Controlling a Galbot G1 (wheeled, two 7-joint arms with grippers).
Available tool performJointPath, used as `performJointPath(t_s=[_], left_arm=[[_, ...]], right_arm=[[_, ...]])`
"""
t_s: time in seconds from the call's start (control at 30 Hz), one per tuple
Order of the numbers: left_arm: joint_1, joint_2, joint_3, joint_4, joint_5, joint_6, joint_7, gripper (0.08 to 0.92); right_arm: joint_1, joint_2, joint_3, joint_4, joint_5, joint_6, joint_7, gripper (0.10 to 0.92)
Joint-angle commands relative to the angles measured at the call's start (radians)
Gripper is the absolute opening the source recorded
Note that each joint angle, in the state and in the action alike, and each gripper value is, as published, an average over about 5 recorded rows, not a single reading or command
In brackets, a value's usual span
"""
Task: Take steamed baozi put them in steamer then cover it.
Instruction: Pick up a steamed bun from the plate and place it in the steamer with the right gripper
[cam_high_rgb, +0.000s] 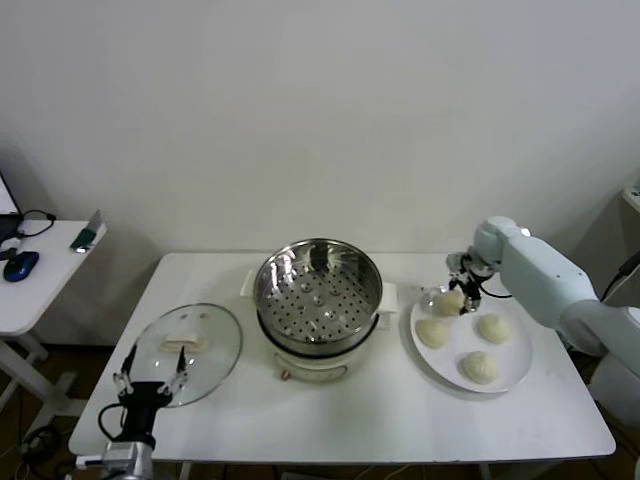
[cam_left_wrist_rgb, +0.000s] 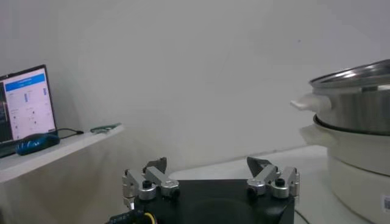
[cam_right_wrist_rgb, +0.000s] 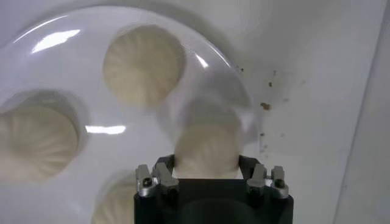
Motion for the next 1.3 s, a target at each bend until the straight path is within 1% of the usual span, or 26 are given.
performJointPath(t_s=[0.03,0.27,0.43,0.57,0.77,1.03,1.3], left_arm=[[0.002,-0.001,-0.001,-0.004,0.001,0.001,0.0,0.823],[0.01,-0.006,0.001,-0.008,0.005,0.001,0.0,0.823],[0.018,-0.008,0.004,-0.011,0.006,0.0,0.0,0.823],[0.024,-0.009,0.007,-0.012,0.007,-0.002,0.0,0.823],[0.035,-0.009,0.008,-0.015,0.005,-0.008,0.0,0.823],[0.043,0.001,0.008,-0.031,0.002,-0.004,0.0,0.823],[0.046,0.003,0.013,-0.047,0.002,0.002,0.0,0.823]], right_arm=[[0.111,-0.009,-0.108,0.066,0.024,0.101,-0.027,0.699],[0.345,0.014,-0.318,0.21,0.173,0.239,-0.07,0.704],[0.472,0.062,-0.399,0.305,0.232,0.326,-0.086,0.71],[0.533,0.134,-0.415,0.343,0.234,0.39,-0.086,0.712],[0.53,0.259,-0.379,0.361,0.147,0.456,-0.061,0.712],[0.409,0.401,-0.327,0.329,0.02,0.501,-0.04,0.712],[0.275,0.466,-0.307,0.267,-0.143,0.536,-0.006,0.712]])
